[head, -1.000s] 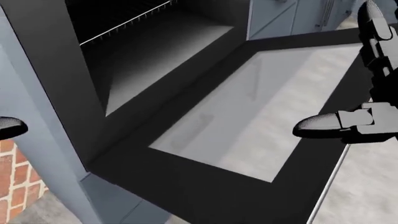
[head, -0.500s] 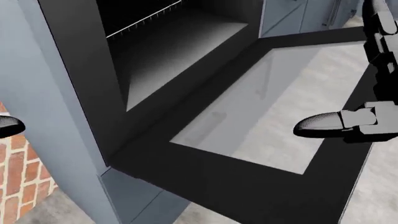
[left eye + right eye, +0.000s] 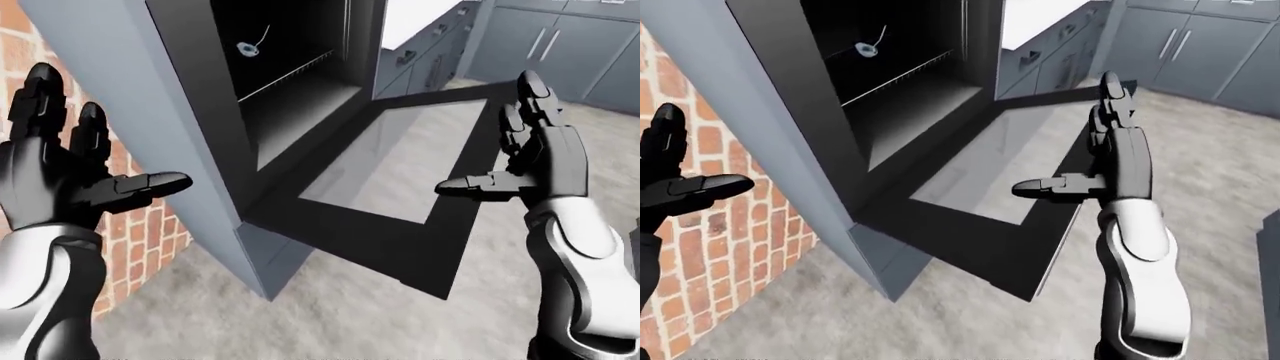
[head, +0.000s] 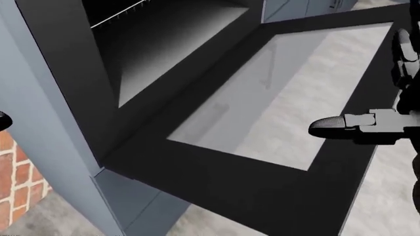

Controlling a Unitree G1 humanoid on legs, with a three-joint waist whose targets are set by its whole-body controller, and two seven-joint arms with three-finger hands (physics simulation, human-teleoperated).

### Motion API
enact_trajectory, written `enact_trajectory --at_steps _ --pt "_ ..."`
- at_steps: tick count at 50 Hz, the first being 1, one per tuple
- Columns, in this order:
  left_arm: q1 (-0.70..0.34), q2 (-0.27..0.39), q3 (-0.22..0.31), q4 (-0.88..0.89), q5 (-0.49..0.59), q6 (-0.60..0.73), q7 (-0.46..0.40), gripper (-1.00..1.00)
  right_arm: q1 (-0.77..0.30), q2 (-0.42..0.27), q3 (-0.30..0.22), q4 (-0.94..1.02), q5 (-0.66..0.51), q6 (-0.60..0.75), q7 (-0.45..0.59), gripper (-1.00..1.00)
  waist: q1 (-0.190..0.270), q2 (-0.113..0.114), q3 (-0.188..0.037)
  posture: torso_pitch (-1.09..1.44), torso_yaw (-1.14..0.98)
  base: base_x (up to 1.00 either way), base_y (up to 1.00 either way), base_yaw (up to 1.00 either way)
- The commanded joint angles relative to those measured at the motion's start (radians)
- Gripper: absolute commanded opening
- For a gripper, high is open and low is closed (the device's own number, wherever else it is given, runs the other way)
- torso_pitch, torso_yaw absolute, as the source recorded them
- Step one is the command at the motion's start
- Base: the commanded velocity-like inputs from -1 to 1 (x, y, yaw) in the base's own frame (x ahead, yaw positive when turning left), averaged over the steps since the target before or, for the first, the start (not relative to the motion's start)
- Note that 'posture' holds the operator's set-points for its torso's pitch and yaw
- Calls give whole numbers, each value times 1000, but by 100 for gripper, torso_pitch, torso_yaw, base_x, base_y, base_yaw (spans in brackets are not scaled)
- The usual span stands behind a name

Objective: Close the oven door.

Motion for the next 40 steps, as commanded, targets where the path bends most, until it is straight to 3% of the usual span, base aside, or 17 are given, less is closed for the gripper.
enact_trajectory --at_steps 1,4,11,16,40 --pt "-18 14 6 -24 20 -36 -7 100 -34 -4 -34 -56 27 0 15 100 -1 -1 -24 0 0 0 0 0" --pt "-23 13 5 -33 23 -20 -5 100 -30 -7 -66 -94 95 33 35 100 0 -2 -24 0 0 0 0 0" --pt "-27 15 14 -43 32 7 -10 100 -30 -44 -54 -158 105 42 58 100 -3 -5 -24 0 0 0 0 0" --pt "-39 23 25 -57 14 31 -1 100 -102 -86 -92 -239 165 157 48 100 -3 -6 -25 0 0 0 0 0" --pt "-61 85 64 -92 -70 74 47 100 -140 -127 -111 -300 261 240 9 100 -4 -6 -14 0 0 0 0 0"
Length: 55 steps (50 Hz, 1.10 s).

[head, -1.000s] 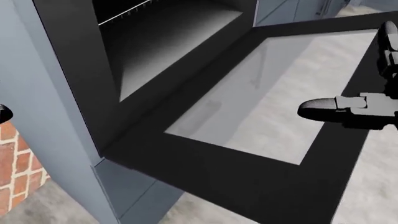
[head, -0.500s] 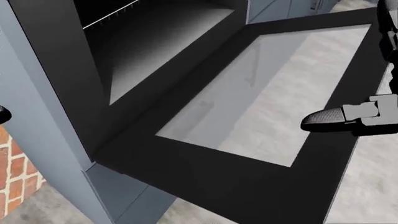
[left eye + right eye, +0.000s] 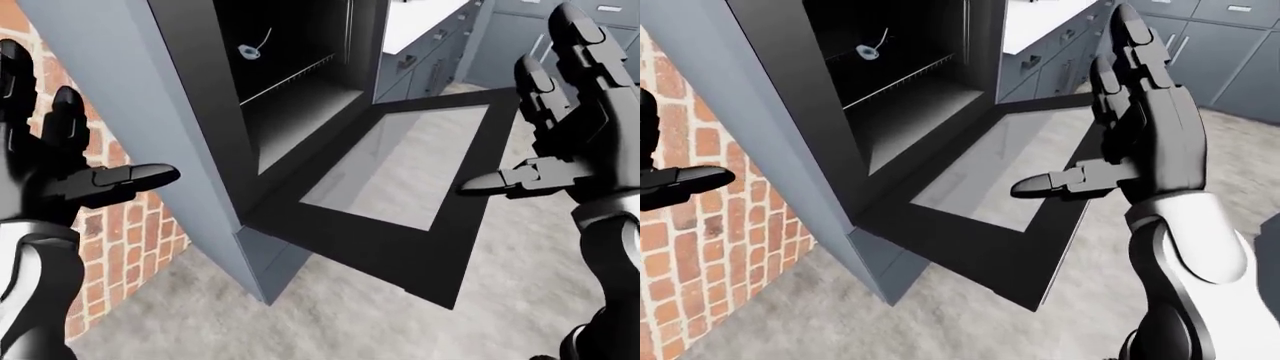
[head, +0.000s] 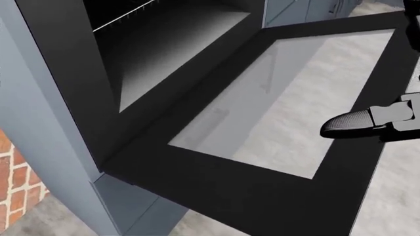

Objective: Close the oven door.

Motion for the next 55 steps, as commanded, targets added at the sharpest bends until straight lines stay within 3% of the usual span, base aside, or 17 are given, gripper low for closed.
enact_trajectory --at_steps 1,16,17,19,23,26,27,30,37,43,44,46,49,52,55 --pt "-23 23 17 -23 -7 -25 3 100 -27 -16 -14 -21 15 -8 -14 100 0 3 -18 0 0 0 0 0" --pt "-17 37 25 -26 -20 -26 9 100 -17 -28 -11 -34 40 -10 -30 100 1 4 -14 0 0 0 1 0" --pt "-16 37 24 -26 -19 -26 9 100 -17 -27 -13 -32 42 -10 -30 100 0 7 -32 0 0 2 5 0" --pt "-19 38 26 -27 -21 -24 10 100 -16 -27 -14 -33 44 -10 -31 100 0 8 -18 0 0 5 12 0" --pt "-20 41 27 -28 -25 -22 12 100 -14 -29 -15 -34 47 -11 -30 100 -3 27 -13 0 0 9 14 0" --pt "-25 46 32 -33 -35 -14 17 100 -15 -31 -14 -35 48 -11 -29 100 -10 69 -6 0 0 15 17 0" --pt "-28 48 33 -33 -38 -12 20 100 -17 -31 -15 -34 49 -10 -29 100 -9 54 -8 0 0 16 20 0" --pt "-27 51 33 -30 -41 -14 21 100 -21 -35 -16 -36 52 -7 -31 100 -9 59 -3 0 0 17 20 0" --pt "-23 51 30 -29 -40 -19 23 100 -25 -38 -20 -40 60 1 -34 100 -7 17 -4 0 0 17 20 0" --pt "-19 49 31 -29 -35 -22 17 100 -17 -37 -17 -41 61 -6 -35 100 5 -52 -8 0 0 20 18 0" --pt "-18 48 30 -29 -34 -22 17 100 -19 -38 -17 -42 62 -4 -35 100 -2 -17 -9 0 0 23 16 0" --pt "-16 47 30 -29 -33 -24 14 100 -12 -37 -15 -38 57 -15 -32 100 1 -44 -9 0 0 24 16 0" --pt "-19 47 32 -32 -37 -18 17 100 -14 -38 -16 -39 59 -10 -29 100 -1 -38 -17 0 0 24 15 0" --pt "-16 46 32 -31 -35 -21 15 100 -17 -38 -16 -41 58 -5 -30 100 -7 -10 1 0 0 24 17 0" --pt "-23 51 36 -30 -41 -16 19 100 -35 -43 -25 -54 73 25 -36 100 -17 53 -12 0 0 24 18 0"
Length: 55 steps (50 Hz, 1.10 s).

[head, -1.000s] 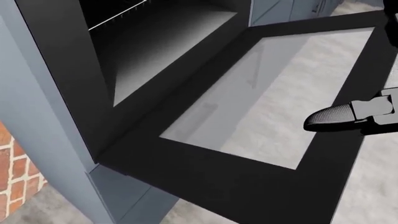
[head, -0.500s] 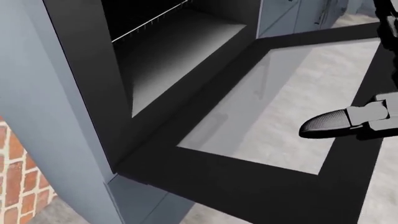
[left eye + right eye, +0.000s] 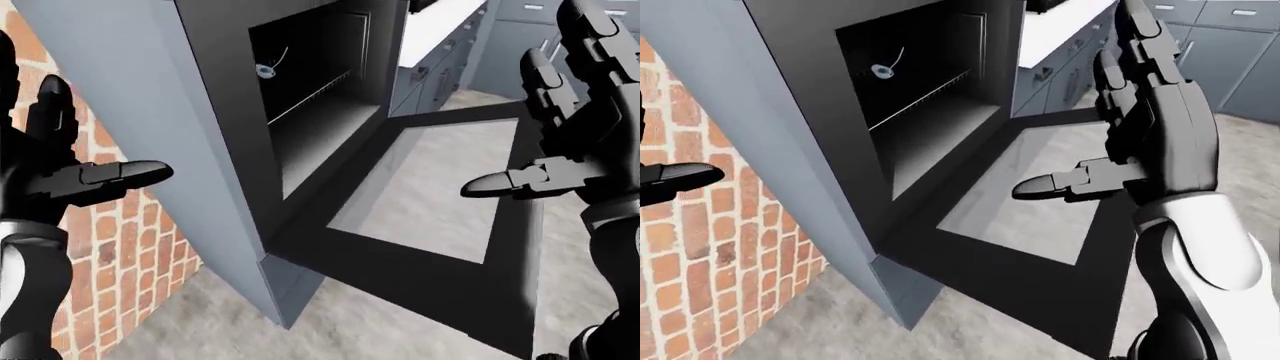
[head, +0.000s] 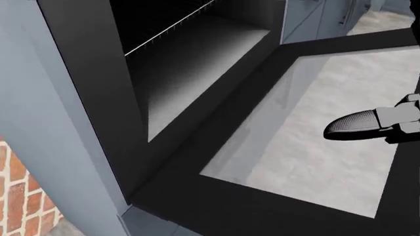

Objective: Close the oven door.

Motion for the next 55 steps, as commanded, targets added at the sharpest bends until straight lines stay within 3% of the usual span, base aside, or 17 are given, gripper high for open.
enact_trajectory --at_steps 1,2,4,9,12,13,14,15,17,21,24,25,33,39,44,48,55 --pt "-14 14 13 -11 3 -20 6 100 -32 -10 -11 -26 18 6 -6 100 2 29 -31 0 0 24 19 0" --pt "-13 14 12 -12 3 -21 5 100 -31 -12 -10 -25 19 4 -8 100 10 4 -27 0 0 25 20 0" --pt "-17 17 16 -11 -2 -17 7 100 -30 -13 -9 -27 23 4 -10 100 16 7 -7 0 0 24 21 0" --pt "-16 17 13 -13 -2 -18 8 100 -32 -14 -12 -30 33 8 -17 100 25 -44 -2 0 0 24 21 0" --pt "-16 18 13 -14 -3 -18 9 100 -31 -20 -6 -26 25 -13 -23 100 31 -87 -1 0 0 24 20 0" --pt "-14 18 14 -14 -2 -19 7 100 -29 -19 -6 -27 26 -13 -22 100 36 -110 14 0 0 4 0 0" --pt "-12 17 12 -14 1 -21 6 100 -23 -20 0 -26 19 -22 -21 100 41 -109 -6 0 0 0 0 0" --pt "-12 16 11 -14 1 -22 5 100 -21 -18 0 -24 17 -24 -21 100 37 -92 -11 0 0 0 0 0" --pt "-14 17 13 -17 -1 -18 6 100 -27 -17 -5 -20 16 -21 -23 100 34 -95 -19 0 0 0 0 0" --pt "-15 18 14 -18 -3 -15 7 100 -30 -20 12 0 -22 -42 -31 100 31 -89 -15 0 0 0 0 0" --pt "-18 22 17 -17 -7 -14 9 100 -29 -66 84 29 -202 -135 -45 100 30 -83 -12 0 0 0 0 0" --pt "-18 22 16 -16 -6 -15 9 100 -62 -20 41 13 -141 -50 -25 100 30 -80 -10 0 0 0 0 0" --pt "-31 31 30 -25 -25 -21 22 100 -167 -7 -48 38 -4 13 -109 100 34 -65 -11 0 0 0 0 0" --pt "-57 67 33 4 -2 -41 82 100 -135 -82 -66 89 136 10 -156 100 31 -63 -6 0 0 0 0 0" --pt "-77 81 53 29 -39 -28 124 100 -126 -142 -61 182 149 -77 -168 100 28 -63 -3 0 0 0 0 0" --pt "-65 104 63 25 -67 -73 126 100 -180 -188 -154 310 288 -106 -262 100 24 -61 -3 0 0 0 0 0" --pt "-42 115 41 31 -67 -72 117 100 -99 -373 -196 496 402 -255 -224 100 27 -67 2 0 0 0 0 0"
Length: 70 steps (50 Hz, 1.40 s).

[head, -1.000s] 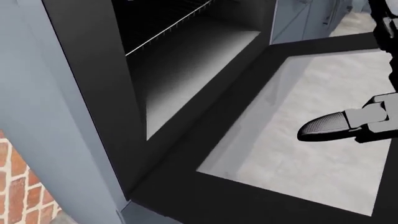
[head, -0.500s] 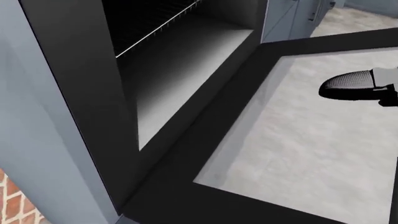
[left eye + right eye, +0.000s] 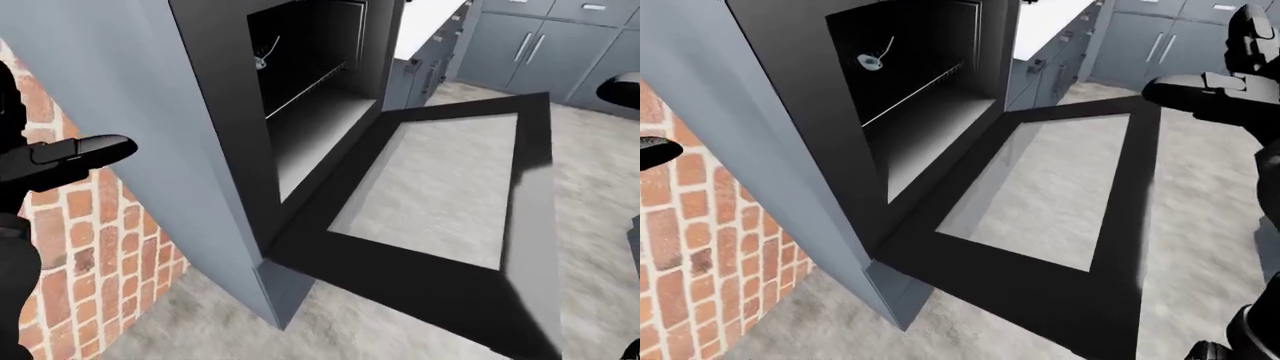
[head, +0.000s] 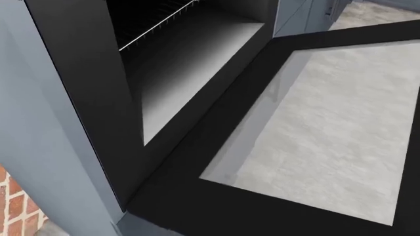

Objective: Close the oven door.

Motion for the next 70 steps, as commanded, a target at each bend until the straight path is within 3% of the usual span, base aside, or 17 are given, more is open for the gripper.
enact_trajectory --at_steps 1,6,15,19,21,24,29,37,45,61,70 --pt "-18 15 6 -18 24 -27 -21 100 -4 -34 -2 17 17 -87 14 100 1 -1 -15 0 0 0 0 0" --pt "-21 5 8 -20 42 -26 -42 100 39 -34 -3 126 -10 -181 36 100 -4 -4 -17 0 0 0 0 0" --pt "-21 -6 7 -16 52 -15 -49 100 123 54 6 511 -87 -425 169 100 -7 -6 -25 0 0 0 0 0" --pt "-18 -12 3 -21 59 -14 -53 100 111 64 8 678 -94 -525 137 100 -7 -3 -33 0 0 0 0 0" --pt "-17 -16 2 -21 65 -15 -57 100 119 66 4 765 -30 -554 215 100 -8 1 -34 0 0 0 0 0" --pt "-20 -18 1 -21 68 -13 -60 100 110 63 35 928 -69 -707 243 100 -8 5 -35 0 0 0 0 0" --pt "-15 -26 -1 -23 76 -17 -66 100 86 39 56 1205 -9 -836 339 100 -12 6 -42 0 0 0 0 0" --pt "-13 -32 0 -25 82 -17 -73 100 68 13 101 1545 89 -972 525 100 -15 2 -47 0 0 0 0 0" --pt "-19 -28 0 -31 74 -9 -70 100 116 65 147 1672 86 -1095 551 100 -15 2 -47 0 0 0 0 0" --pt "-19 -29 -3 -32 77 -10 -73 100 255 140 135 1727 68 -1207 533 100 -11 8 -43 0 0 0 0 0" --pt "-14 -36 -5 -36 84 -11 -77 100 271 201 167 1737 -12 -1240 511 100 -15 9 -43 0 0 0 0 0"
